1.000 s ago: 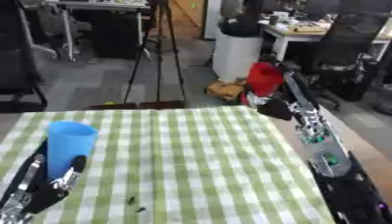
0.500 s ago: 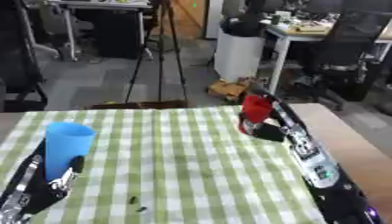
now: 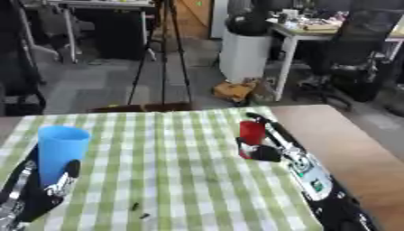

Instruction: Pour the contents of one cup into another cup.

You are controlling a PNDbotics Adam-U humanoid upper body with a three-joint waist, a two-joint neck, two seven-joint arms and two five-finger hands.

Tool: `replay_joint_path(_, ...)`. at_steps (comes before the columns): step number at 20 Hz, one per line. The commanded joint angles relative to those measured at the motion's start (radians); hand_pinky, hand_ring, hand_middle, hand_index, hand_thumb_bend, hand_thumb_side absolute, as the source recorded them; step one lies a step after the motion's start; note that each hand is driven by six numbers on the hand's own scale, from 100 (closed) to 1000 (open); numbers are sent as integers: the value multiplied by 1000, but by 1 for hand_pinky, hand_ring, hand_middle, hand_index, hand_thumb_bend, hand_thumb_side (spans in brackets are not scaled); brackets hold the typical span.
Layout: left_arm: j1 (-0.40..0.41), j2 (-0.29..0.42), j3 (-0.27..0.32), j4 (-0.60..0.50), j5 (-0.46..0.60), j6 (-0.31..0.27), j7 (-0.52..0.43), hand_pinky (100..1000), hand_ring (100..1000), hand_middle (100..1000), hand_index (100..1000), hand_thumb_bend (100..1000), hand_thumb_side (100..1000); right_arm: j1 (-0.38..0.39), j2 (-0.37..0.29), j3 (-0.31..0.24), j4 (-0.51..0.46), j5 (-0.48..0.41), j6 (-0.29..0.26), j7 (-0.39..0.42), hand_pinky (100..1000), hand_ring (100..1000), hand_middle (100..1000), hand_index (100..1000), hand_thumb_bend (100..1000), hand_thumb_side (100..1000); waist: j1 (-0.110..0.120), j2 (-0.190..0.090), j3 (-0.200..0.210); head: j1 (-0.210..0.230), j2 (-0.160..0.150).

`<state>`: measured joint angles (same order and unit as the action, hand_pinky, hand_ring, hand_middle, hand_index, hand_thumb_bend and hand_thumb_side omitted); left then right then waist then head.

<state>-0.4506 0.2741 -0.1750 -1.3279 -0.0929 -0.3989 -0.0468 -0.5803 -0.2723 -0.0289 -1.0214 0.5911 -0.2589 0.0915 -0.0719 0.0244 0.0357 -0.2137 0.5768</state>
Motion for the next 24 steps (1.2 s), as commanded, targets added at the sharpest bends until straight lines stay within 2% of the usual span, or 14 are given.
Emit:
replay_joint_path(1, -25, 17, 10, -11, -17, 0, 19, 444, 511, 535, 733, 100, 507, -16, -16, 7, -2, 40, -24, 6, 679, 208, 320, 1000, 100, 446, 5, -10, -3, -5, -10)
replay_joint_path(2, -26, 17, 9, -9, -20, 0, 21, 447, 512, 536, 732, 100, 508, -14, -13, 9, 0, 46, -30, 12, 707, 256, 376, 1000, 100, 488, 5, -10, -3, -5, -10)
replay_joint_path(3, -26, 17, 9, -8, -23, -1, 23, 447, 512, 536, 732, 100, 509, -12, -11, 10, 2, 50, -38, 21, 711, 263, 384, 1000, 100, 493, 6, -10, -4, -5, -10)
replay_joint_path(4, -26, 17, 9, -7, -24, -1, 25, 447, 512, 535, 731, 100, 511, -10, -10, 13, 3, 53, -46, 32, 744, 320, 443, 1000, 102, 529, 6, -9, -4, -5, -11)
replay_joint_path(6, -25, 17, 10, -5, -26, -2, 27, 447, 511, 535, 731, 100, 513, -7, -7, 17, 6, 60, -61, 56, 760, 349, 471, 1000, 114, 547, 7, -9, -5, -7, -11)
replay_joint_path(10, -23, 18, 10, -3, -25, -3, 28, 447, 511, 534, 729, 100, 518, 2, -2, 21, 12, 78, -77, 84, 756, 336, 475, 1000, 105, 546, 7, -8, -7, -9, -10)
replay_joint_path(15, -21, 18, 10, -3, -24, -4, 34, 447, 511, 534, 730, 100, 518, 17, 12, 32, 25, 121, -92, 81, 761, 369, 501, 1000, 122, 555, 8, -6, -8, -11, -9)
replay_joint_path(24, -20, 20, 9, -6, -22, -6, 39, 448, 510, 533, 728, 100, 517, 43, 30, 43, 26, 192, -132, 66, 887, 593, 657, 1000, 240, 612, 7, -7, -9, -15, -10)
